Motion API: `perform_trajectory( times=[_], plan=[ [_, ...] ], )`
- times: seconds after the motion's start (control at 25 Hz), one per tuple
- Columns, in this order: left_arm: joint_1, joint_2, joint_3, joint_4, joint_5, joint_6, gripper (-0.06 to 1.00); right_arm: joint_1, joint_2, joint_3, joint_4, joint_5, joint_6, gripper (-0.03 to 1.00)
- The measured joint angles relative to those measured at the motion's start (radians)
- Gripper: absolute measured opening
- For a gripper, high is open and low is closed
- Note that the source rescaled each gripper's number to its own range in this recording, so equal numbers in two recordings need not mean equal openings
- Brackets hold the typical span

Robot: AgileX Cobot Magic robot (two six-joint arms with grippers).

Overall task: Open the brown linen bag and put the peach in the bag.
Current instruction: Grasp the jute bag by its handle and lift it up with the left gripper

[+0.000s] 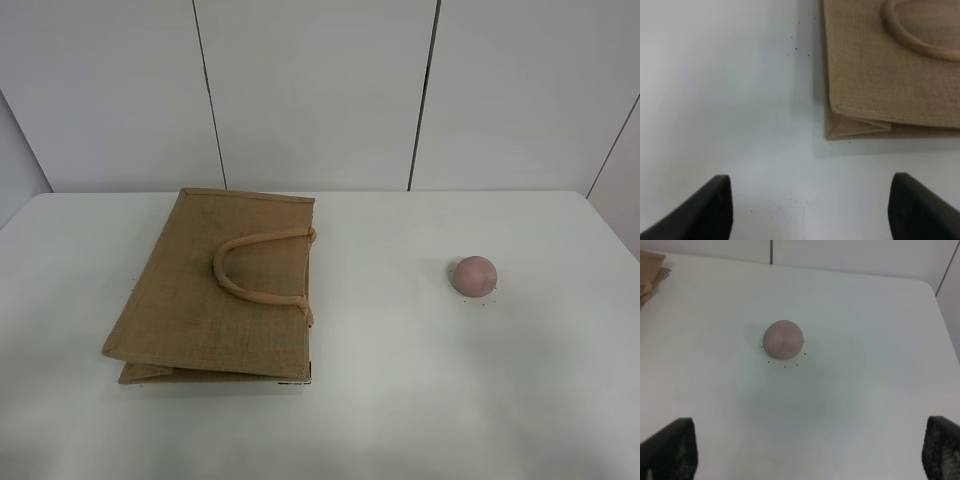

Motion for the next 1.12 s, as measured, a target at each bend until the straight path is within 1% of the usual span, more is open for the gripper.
perform_trajectory(
  times=[0.44, 0.56, 0.68, 0.88, 1.12],
  plan=[
    [0.000, 0.000, -0.002, 0.000, 0.000, 0.000, 1.00, 0.000, 0.000, 0.000, 0.000, 0.000, 0.000, 1.00],
    [0.000, 0.074, -0.046, 0.000, 0.000, 0.000, 1.00, 0.000, 0.000, 0.000, 0.000, 0.000, 0.000, 1.00],
    [0.000, 0.256, -0.135, -0.001, -0.001, 0.000, 1.00, 0.000, 0.000, 0.000, 0.000, 0.000, 0.000, 1.00],
    [0.000, 0.664, -0.322, -0.004, -0.012, 0.000, 1.00, 0.000, 0.000, 0.000, 0.000, 0.000, 0.000, 1.00],
    [0.000, 1.170, -0.567, -0.004, -0.104, 0.005, 1.00, 0.000, 0.000, 0.000, 0.000, 0.000, 0.000, 1.00]
  ],
)
